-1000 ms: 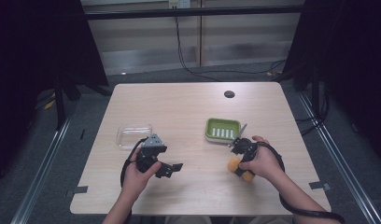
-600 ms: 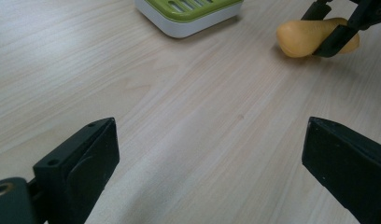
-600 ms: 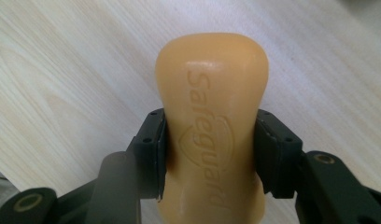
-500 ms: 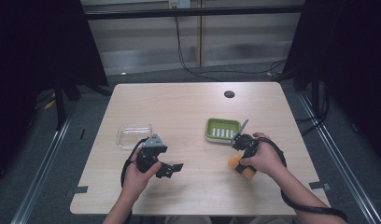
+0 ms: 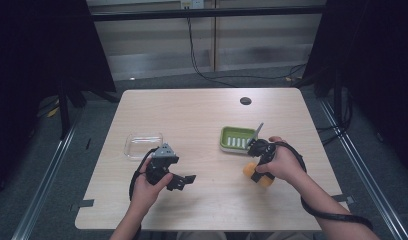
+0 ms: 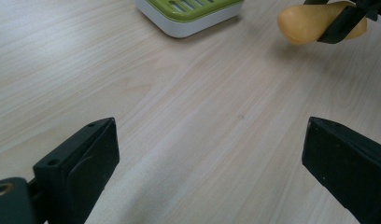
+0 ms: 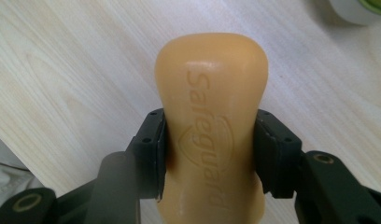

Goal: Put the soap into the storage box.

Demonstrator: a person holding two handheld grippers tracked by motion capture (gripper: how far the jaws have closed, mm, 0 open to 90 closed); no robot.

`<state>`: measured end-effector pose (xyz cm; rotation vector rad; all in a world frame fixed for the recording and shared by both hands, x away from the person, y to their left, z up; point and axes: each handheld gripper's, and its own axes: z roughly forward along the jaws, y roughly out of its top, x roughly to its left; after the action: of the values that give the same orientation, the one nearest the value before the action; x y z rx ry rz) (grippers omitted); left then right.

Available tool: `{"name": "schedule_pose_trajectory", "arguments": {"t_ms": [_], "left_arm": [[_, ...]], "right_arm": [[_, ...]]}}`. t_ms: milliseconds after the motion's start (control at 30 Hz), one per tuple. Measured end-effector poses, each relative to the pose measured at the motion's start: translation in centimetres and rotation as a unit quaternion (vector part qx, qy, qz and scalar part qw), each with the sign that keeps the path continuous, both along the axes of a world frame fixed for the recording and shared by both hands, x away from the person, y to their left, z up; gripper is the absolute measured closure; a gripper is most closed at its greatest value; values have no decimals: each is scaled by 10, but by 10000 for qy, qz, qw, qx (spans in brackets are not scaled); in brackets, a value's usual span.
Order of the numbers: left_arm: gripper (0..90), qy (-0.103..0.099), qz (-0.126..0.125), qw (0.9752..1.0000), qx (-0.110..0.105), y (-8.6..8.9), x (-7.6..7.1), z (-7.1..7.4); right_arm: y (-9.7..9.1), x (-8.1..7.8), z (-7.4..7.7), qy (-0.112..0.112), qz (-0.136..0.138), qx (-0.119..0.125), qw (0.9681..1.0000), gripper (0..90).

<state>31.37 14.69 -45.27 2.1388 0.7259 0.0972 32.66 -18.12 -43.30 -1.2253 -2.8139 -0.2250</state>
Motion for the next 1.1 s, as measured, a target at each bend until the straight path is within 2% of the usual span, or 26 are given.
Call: {"name": "schedule_pose_trajectory", "arguments": {"t_ms": [267, 900, 1067, 1100], "left_arm": [[41, -4, 13, 10000, 8, 0, 0, 0], [40, 15, 6, 10000, -26, 1, 0, 1], [40, 28, -10, 10000, -19, 1, -1, 1], [40, 25, -3, 10000, -35, 1, -1, 1]], "right_arm": [[0, 5, 5, 31, -23, 66, 10000, 502], [8, 15, 15, -94, 379, 122, 9992, 501], [9, 17, 18, -94, 291, 163, 9994, 502], [9, 18, 17, -148, 349, 168, 9991, 501]]}}
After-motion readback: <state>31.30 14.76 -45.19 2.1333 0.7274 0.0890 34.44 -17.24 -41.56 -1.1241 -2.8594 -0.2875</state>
